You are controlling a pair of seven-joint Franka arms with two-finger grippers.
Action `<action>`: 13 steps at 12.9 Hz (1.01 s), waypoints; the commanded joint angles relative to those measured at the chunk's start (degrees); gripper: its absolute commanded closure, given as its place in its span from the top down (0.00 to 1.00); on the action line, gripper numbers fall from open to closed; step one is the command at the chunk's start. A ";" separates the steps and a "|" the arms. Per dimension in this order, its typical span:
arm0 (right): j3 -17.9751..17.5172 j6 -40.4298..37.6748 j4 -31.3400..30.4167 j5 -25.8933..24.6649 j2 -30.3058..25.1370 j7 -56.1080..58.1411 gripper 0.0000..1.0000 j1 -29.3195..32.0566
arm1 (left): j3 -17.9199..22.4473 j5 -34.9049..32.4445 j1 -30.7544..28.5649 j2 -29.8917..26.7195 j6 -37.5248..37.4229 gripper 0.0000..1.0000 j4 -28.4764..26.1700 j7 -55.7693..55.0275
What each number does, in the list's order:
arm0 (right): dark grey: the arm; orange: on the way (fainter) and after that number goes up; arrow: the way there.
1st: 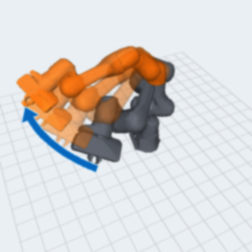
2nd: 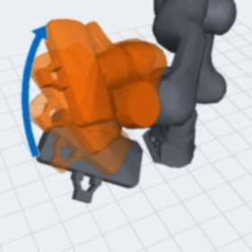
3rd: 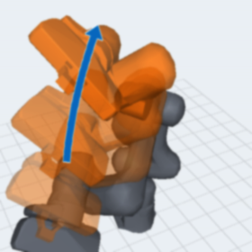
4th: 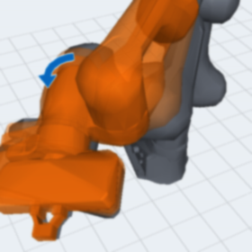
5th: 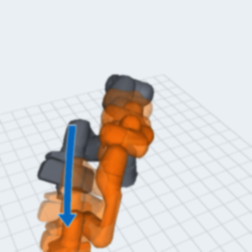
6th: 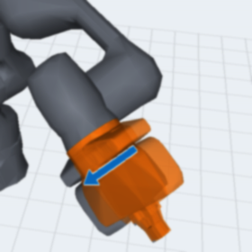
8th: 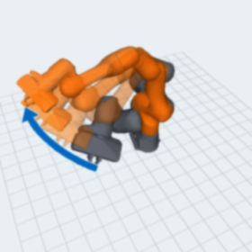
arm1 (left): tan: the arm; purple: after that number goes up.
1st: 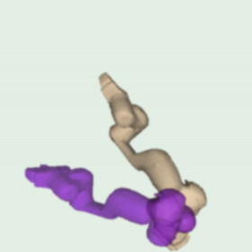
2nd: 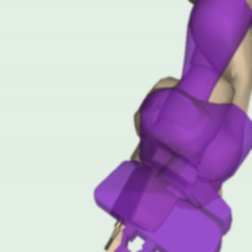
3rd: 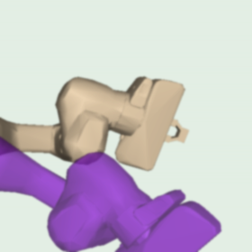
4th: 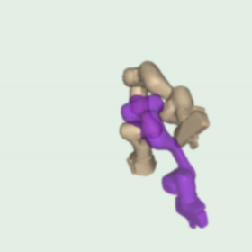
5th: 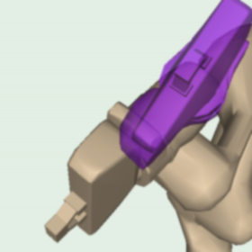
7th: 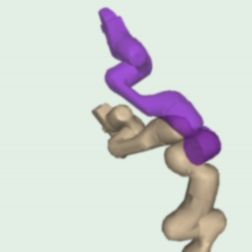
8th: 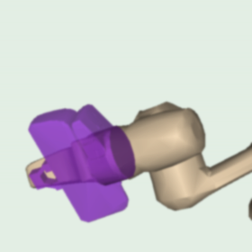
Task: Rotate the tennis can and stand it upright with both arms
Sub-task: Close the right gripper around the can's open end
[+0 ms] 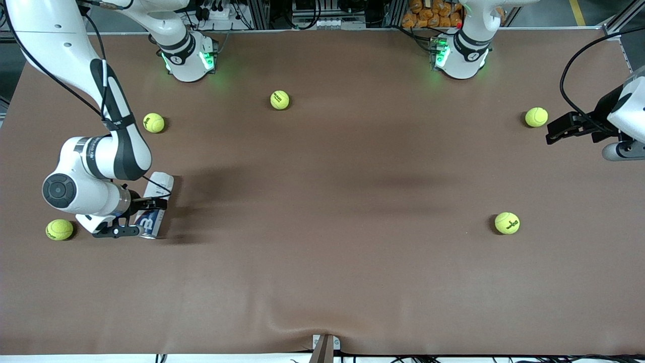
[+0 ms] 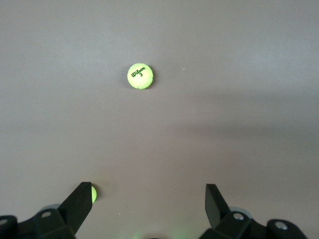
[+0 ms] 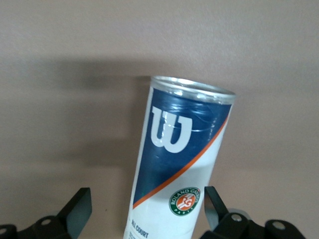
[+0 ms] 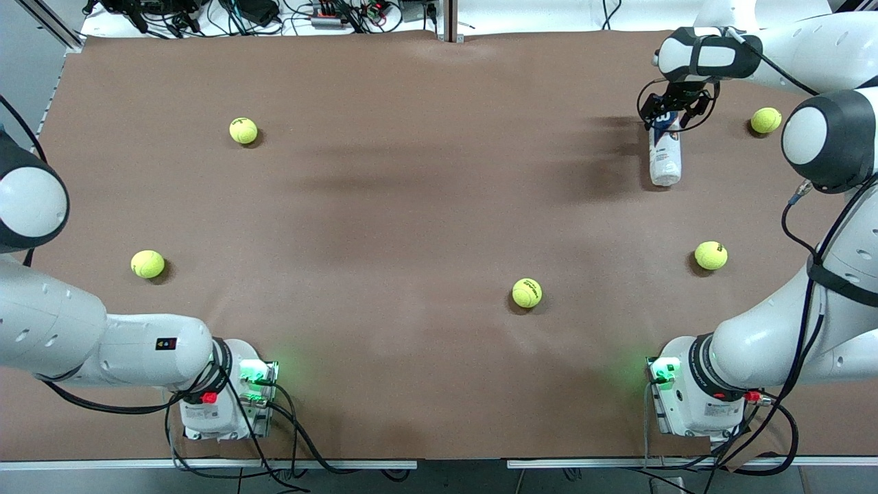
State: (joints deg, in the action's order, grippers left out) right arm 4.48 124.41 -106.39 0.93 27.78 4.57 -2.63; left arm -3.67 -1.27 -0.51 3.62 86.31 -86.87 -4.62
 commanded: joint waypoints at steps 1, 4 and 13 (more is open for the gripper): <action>-0.35 1.10 -0.83 0.39 0.25 -0.26 1.00 0.87 | -0.46 -0.40 -0.46 -0.01 0.09 1.00 0.30 0.49; -0.26 1.10 -0.83 -0.05 1.39 -0.44 1.00 0.95 | -0.54 -0.40 -0.46 -0.10 0.18 1.00 0.30 0.75; -0.35 2.77 -0.83 0.04 5.26 -0.88 1.00 2.27 | -0.63 -0.40 -0.37 -0.01 0.09 1.00 0.21 0.84</action>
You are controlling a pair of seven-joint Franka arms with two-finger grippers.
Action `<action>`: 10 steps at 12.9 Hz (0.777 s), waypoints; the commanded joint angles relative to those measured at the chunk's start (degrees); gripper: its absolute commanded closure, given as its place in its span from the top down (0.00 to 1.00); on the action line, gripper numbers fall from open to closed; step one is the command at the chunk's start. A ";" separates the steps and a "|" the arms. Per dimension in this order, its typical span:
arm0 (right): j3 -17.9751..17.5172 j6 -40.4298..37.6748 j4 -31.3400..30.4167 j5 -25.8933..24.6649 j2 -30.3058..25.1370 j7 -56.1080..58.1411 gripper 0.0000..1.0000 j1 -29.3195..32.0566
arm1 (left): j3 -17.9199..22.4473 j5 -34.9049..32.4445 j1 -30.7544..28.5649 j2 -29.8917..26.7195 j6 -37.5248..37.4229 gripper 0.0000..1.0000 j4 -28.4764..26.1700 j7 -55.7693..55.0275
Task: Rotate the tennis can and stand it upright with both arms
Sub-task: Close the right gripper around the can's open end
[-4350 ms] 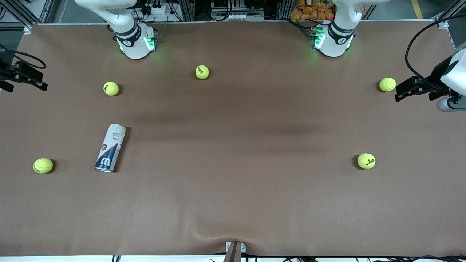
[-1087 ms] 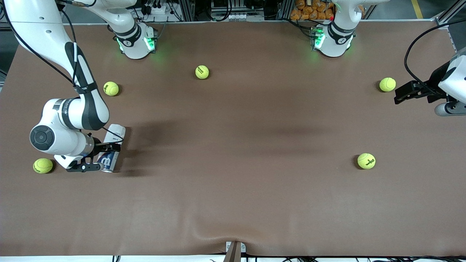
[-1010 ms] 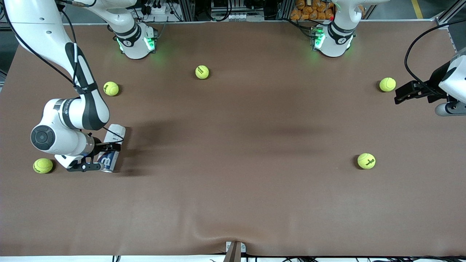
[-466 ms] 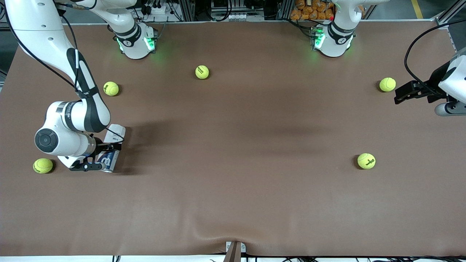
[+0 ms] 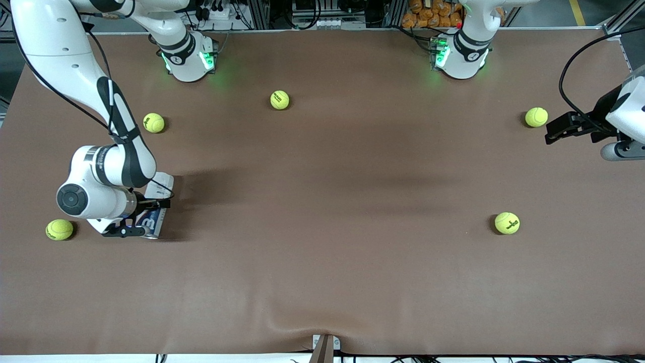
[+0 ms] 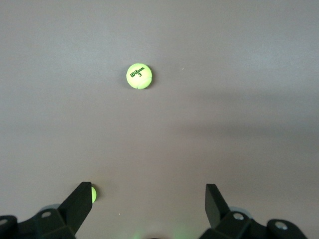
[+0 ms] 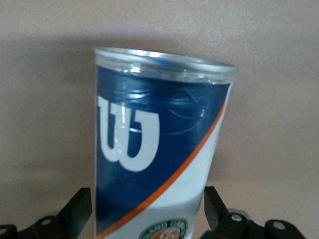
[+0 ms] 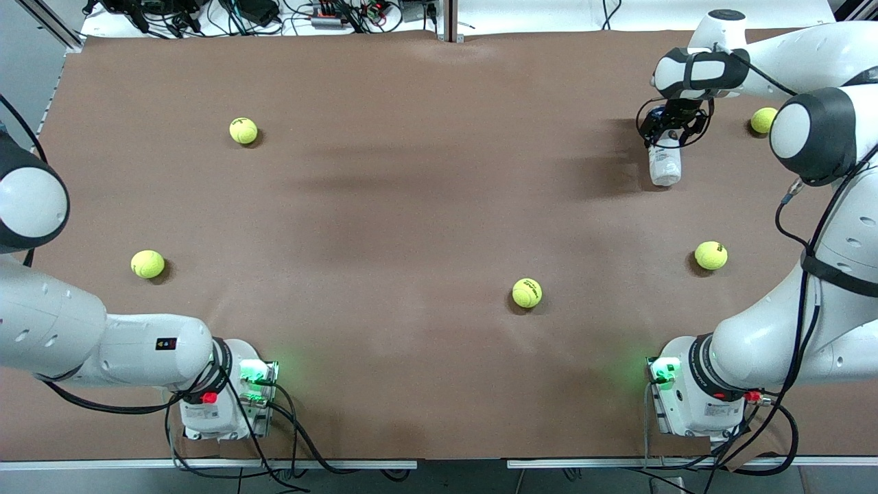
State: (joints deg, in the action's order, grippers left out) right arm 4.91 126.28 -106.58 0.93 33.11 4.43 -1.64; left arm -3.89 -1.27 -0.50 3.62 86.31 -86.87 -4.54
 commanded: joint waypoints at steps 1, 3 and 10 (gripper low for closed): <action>-0.78 1.07 -0.65 0.30 0.02 -0.74 1.00 1.29 | -0.42 -0.40 -0.37 -0.01 0.09 1.00 0.21 0.76; -0.78 1.34 -0.65 0.39 0.29 -0.74 0.77 1.38 | -0.42 -0.31 -0.46 -0.01 0.09 1.00 0.30 0.76; -0.87 -7.24 5.56 0.39 -0.59 -0.57 0.70 0.85 | -0.07 -0.40 -1.86 -0.54 0.09 1.00 0.39 0.94</action>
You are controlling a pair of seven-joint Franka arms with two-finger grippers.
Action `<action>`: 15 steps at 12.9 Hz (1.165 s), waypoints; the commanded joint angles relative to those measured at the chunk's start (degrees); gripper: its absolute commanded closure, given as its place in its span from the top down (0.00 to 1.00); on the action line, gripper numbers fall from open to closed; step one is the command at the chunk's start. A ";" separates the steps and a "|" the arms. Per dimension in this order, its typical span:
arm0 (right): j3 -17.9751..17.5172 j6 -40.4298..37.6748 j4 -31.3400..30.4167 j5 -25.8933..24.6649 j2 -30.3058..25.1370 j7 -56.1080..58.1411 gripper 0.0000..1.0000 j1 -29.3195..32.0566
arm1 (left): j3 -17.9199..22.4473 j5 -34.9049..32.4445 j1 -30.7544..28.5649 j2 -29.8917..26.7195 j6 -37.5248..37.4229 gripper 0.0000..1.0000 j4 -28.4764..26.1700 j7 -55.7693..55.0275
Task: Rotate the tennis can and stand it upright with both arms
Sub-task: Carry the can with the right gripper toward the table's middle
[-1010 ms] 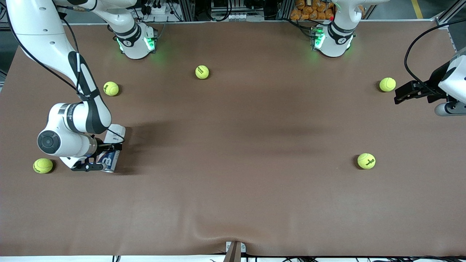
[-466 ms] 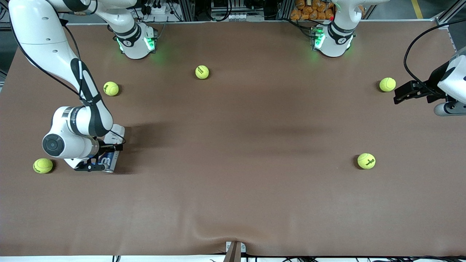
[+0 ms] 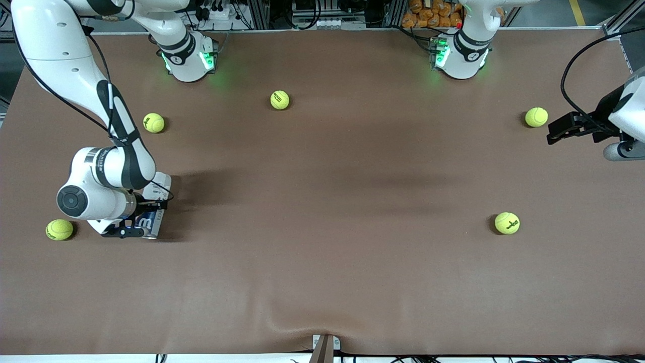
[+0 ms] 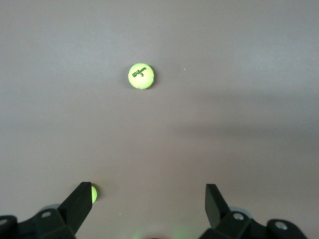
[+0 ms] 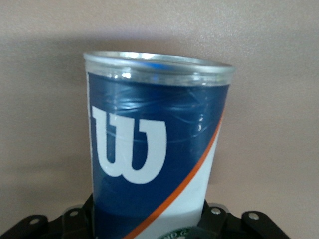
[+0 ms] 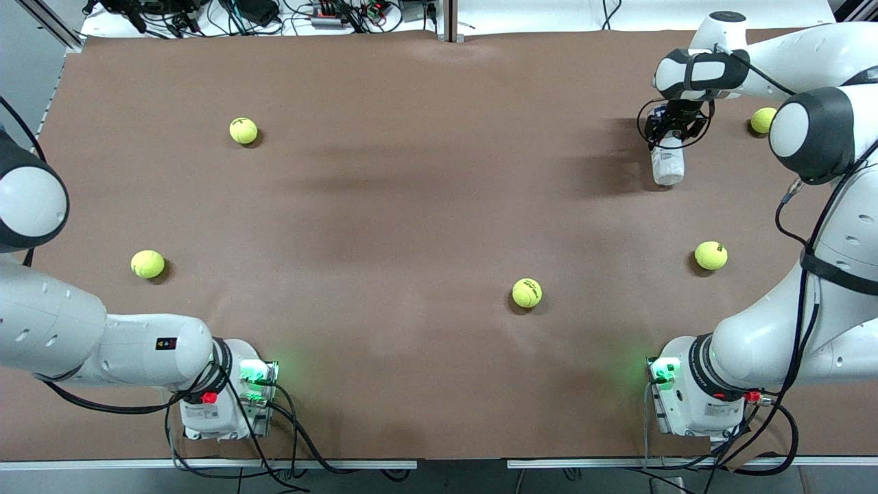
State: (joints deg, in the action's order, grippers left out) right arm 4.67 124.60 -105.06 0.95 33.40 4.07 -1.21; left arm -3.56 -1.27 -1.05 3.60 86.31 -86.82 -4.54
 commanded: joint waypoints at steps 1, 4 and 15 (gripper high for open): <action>-0.63 -10.30 7.99 0.45 -0.88 -0.03 0.70 0.25 | -0.31 -0.40 -1.50 -0.62 0.08 1.00 0.34 0.85; -2.02 -15.00 14.61 0.54 -1.49 1.19 0.70 -0.54 | -0.31 -0.40 -2.12 -0.70 -0.09 1.00 0.34 0.94; -16.45 11.19 19.63 -0.51 2.73 9.20 0.82 -16.87 | -0.31 -0.40 -3.08 -1.06 -0.36 1.00 0.25 0.94</action>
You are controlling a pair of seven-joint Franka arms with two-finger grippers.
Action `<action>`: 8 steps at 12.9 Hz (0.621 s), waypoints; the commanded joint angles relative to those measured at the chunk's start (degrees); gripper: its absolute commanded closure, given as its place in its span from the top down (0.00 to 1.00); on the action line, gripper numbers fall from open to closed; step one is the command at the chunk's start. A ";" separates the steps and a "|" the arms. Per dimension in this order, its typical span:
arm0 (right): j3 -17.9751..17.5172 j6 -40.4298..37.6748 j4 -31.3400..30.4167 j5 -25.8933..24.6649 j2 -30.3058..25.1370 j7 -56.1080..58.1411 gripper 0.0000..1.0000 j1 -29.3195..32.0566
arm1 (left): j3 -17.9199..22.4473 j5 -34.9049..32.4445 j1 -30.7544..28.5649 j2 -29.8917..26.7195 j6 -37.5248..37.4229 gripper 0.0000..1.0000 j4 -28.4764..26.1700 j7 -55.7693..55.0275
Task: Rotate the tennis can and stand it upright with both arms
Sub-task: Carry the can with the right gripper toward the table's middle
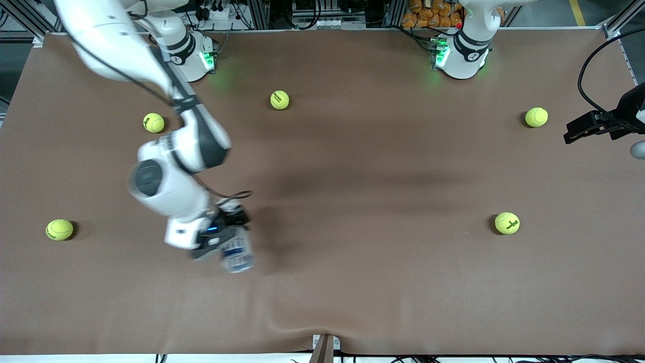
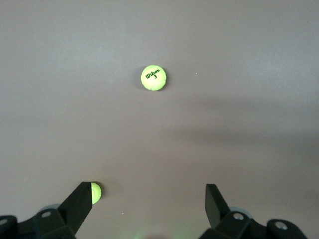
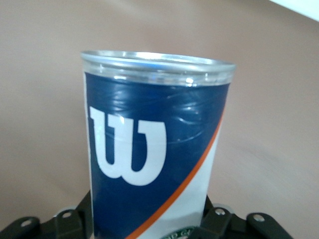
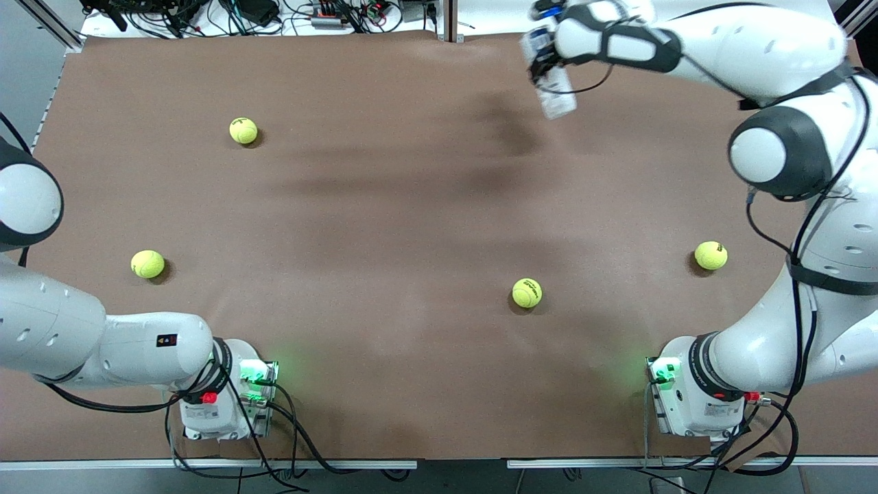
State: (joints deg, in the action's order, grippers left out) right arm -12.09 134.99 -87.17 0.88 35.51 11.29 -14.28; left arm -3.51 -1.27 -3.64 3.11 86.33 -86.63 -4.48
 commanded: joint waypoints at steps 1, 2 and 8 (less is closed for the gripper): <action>0.31 0.80 2.09 -1.05 0.61 3.81 0.82 -6.35 | -0.36 -0.40 -0.50 -0.56 -0.37 1.00 0.05 0.79; 0.31 0.80 2.53 -2.62 0.79 8.09 0.82 -9.16 | -0.36 -0.40 -0.50 -0.56 -0.37 1.00 0.05 0.79; 0.75 0.71 3.06 -24.15 3.86 11.56 0.83 -18.15 | -0.36 -0.40 -0.50 -0.30 -0.37 1.00 -0.12 0.18</action>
State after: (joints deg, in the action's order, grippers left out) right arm -11.96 135.89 -85.85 -18.30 36.97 21.08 -30.83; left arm -3.50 -1.27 -3.66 3.11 86.30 -86.69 -4.48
